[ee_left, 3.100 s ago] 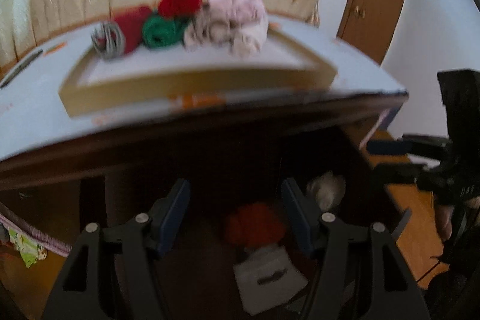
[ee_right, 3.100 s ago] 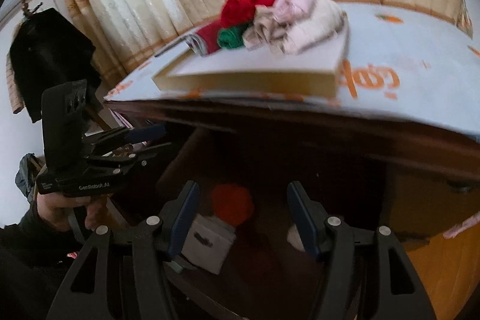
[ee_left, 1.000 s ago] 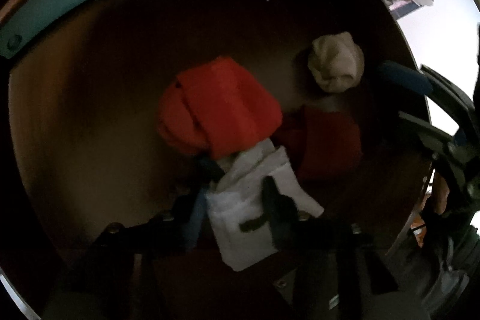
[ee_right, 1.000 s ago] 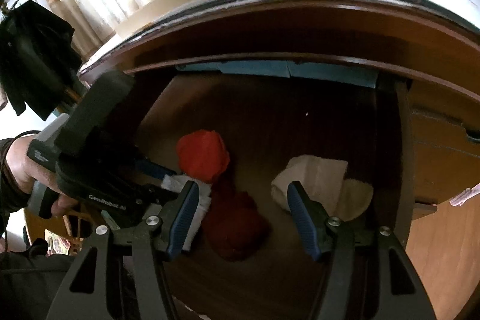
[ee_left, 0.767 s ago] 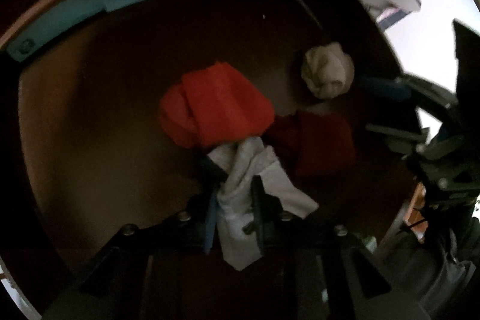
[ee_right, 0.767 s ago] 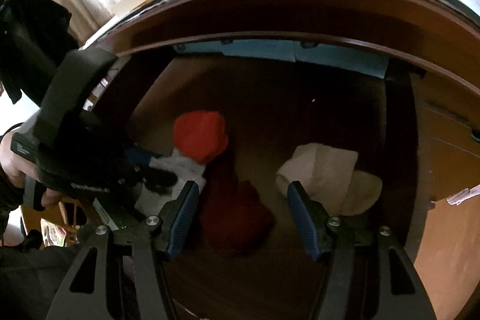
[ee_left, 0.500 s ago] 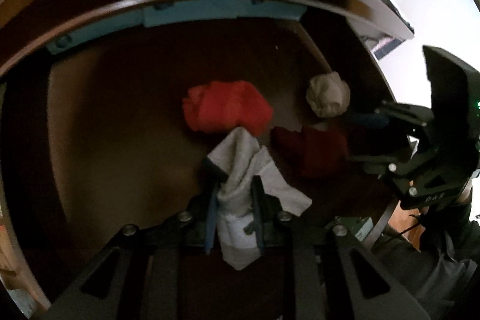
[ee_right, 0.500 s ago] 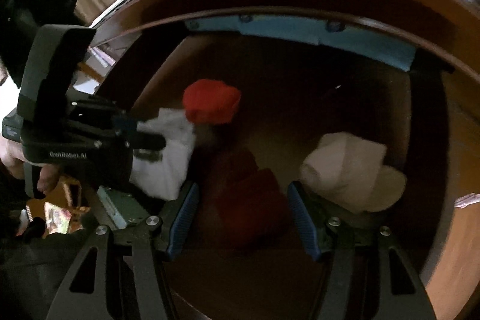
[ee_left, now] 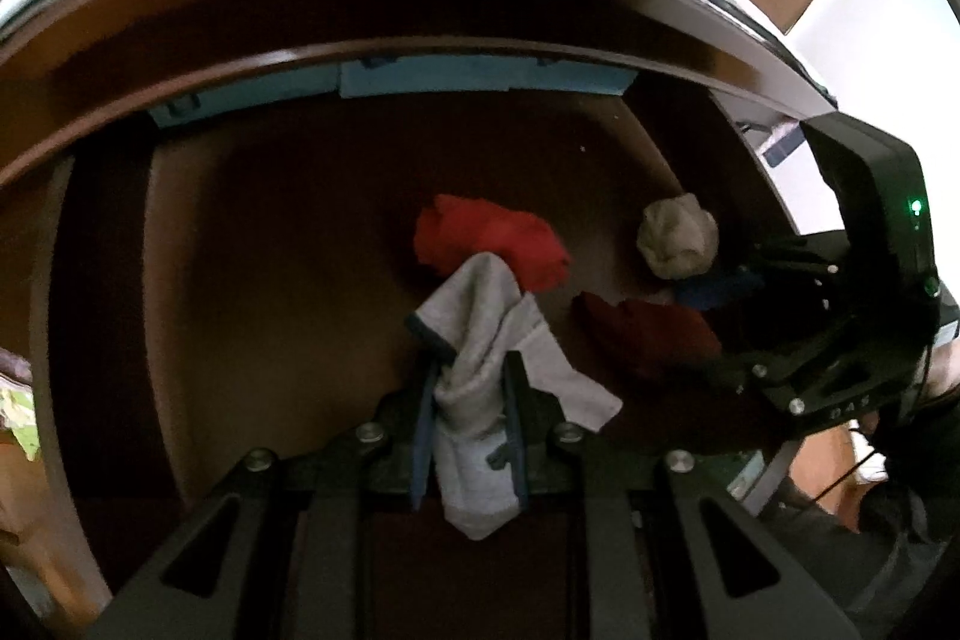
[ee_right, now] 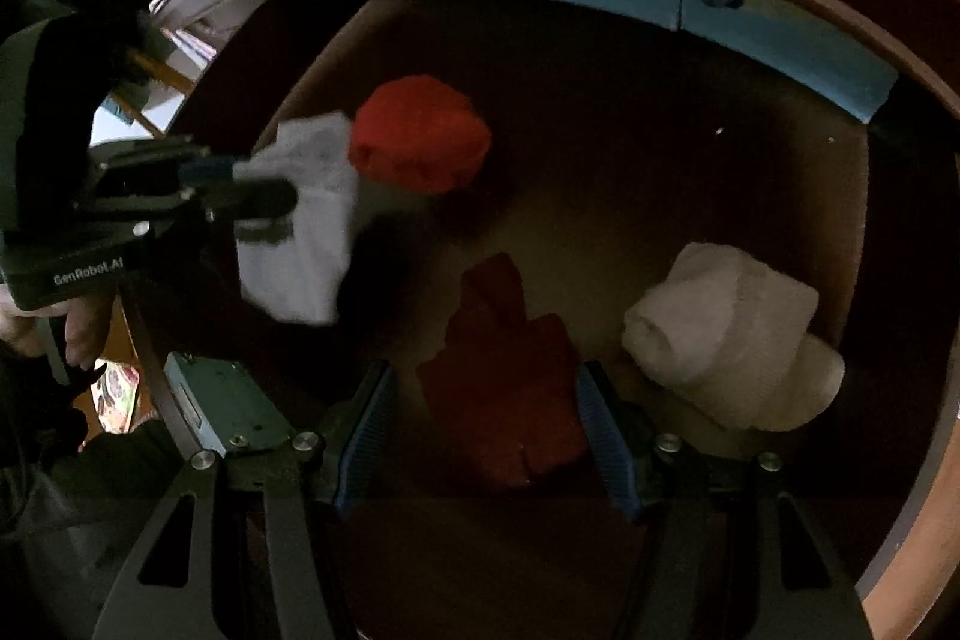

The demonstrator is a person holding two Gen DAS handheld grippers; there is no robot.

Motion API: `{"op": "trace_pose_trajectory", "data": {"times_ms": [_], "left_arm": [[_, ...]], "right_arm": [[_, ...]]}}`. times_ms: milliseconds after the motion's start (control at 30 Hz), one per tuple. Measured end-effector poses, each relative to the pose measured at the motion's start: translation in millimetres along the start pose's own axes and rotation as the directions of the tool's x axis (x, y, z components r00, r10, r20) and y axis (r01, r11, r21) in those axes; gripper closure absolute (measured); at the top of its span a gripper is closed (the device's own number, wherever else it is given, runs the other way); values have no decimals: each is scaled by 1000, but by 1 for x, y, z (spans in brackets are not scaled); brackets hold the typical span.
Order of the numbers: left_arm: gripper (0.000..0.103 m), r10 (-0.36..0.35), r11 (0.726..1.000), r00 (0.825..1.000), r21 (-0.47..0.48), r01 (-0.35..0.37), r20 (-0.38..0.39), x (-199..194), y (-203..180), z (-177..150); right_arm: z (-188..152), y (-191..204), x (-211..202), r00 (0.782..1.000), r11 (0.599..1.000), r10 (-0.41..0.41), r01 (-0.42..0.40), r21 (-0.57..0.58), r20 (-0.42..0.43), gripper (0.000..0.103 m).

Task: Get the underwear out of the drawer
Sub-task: 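Grasp the grey underwear in the drawer with the left tool, then grasp dark red underwear with right tool while left tool holds grey underwear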

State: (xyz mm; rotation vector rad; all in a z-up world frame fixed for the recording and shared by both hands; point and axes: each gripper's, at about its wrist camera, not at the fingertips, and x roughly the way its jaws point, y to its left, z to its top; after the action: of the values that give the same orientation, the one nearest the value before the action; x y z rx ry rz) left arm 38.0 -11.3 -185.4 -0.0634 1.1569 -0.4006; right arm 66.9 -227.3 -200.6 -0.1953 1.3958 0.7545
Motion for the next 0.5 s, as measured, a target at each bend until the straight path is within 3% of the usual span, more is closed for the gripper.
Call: {"op": "trace_pose_trajectory", "data": {"times_ms": [167,500], "left_arm": [[84,48,999,998,21,-49,40,0,-6,1],[84,76,997,992,20,-78,100,-5,-7,-3]], "right_arm": [[1,5,9,998,999,8,-10,-32,-55,47],[2,10,13,998,997,6,-10,-72,-57,64]]}}
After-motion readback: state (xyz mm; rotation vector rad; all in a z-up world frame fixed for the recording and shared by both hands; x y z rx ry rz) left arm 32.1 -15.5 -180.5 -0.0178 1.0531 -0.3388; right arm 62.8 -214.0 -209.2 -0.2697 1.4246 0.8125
